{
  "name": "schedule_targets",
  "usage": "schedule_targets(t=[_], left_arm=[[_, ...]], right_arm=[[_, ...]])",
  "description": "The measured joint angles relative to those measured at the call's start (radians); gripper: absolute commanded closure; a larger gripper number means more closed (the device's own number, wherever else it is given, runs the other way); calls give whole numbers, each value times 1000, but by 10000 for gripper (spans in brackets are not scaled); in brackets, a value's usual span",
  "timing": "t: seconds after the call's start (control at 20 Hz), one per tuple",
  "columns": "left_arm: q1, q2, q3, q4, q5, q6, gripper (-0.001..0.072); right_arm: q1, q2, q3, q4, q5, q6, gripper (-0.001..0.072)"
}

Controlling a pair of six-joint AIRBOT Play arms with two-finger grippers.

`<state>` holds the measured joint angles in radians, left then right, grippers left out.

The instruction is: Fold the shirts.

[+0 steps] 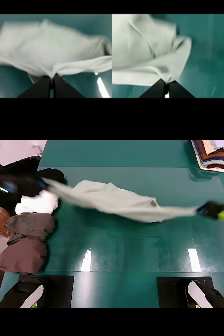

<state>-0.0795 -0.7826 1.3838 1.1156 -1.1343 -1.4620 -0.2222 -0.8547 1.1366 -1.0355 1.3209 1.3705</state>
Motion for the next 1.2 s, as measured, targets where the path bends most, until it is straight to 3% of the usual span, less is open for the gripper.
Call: schedule_targets(t=[0.3,0.55,0.9,1.2], left_arm=[[0,13,544,11,0,-22,684],[0,16,738,30,61,-65,684],[0,-55,485,217,-32,-116,682],[1,-301,101,210,-28,-127,682]], right_arm=[[18,44,634,-50,23,26,696],[18,35,922,-201,107,60,697],[37,-89,840,-235,222,78,697],[124,-385,628,-256,266,79,697]])
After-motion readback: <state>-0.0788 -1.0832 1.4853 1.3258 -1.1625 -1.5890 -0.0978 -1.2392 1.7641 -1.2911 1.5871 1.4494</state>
